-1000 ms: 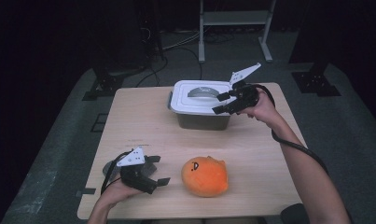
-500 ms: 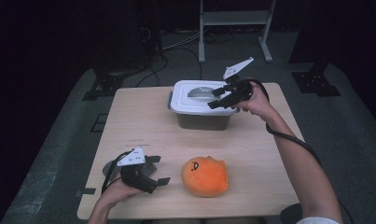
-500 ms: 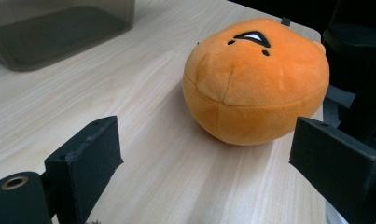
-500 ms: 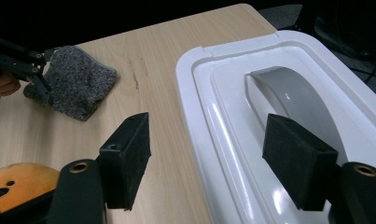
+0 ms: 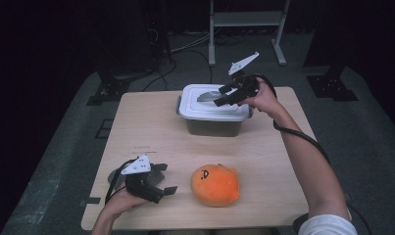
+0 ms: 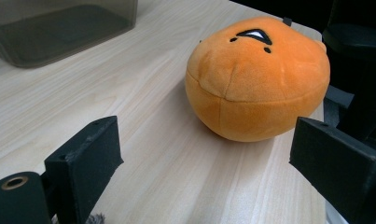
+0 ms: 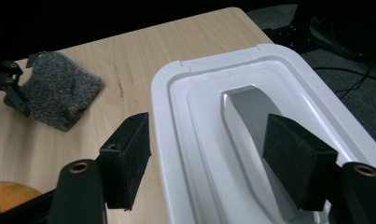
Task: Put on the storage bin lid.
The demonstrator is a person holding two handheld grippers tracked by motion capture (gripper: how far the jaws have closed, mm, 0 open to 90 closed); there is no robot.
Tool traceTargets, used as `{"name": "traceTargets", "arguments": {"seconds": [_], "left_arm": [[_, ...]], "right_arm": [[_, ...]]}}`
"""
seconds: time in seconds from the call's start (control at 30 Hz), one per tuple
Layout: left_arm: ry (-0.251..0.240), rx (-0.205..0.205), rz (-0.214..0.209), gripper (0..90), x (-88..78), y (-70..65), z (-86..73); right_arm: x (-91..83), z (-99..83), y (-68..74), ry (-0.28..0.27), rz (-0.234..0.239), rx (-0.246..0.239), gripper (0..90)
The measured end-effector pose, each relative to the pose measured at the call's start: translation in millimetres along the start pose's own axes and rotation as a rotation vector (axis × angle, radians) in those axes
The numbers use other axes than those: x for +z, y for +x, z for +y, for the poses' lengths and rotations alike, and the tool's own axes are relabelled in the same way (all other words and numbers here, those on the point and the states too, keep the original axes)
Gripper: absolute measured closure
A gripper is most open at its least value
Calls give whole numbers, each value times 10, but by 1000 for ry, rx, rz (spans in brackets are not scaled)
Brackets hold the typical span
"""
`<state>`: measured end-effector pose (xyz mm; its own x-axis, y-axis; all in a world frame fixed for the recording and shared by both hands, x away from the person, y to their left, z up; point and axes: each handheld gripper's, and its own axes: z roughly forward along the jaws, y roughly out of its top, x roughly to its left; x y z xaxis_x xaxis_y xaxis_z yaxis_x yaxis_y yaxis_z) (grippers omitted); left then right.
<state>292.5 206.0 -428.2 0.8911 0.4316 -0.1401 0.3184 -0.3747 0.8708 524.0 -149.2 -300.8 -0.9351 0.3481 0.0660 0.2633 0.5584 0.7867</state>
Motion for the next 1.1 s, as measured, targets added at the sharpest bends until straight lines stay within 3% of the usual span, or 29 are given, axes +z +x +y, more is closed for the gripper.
{"name": "traceTargets", "arguments": {"seconds": [0.43,0.9,1.1], "left_arm": [[-18,-6,3,81,-24,10,12],[-5,1,-8,81,-16,-8,15],[-6,0,-14,81,-26,-8,14]], "right_arm": [[144,80,-194,8,-15,15,313],[334,82,-368,42,-55,44,314],[390,28,-397,44,-64,47,372]]}}
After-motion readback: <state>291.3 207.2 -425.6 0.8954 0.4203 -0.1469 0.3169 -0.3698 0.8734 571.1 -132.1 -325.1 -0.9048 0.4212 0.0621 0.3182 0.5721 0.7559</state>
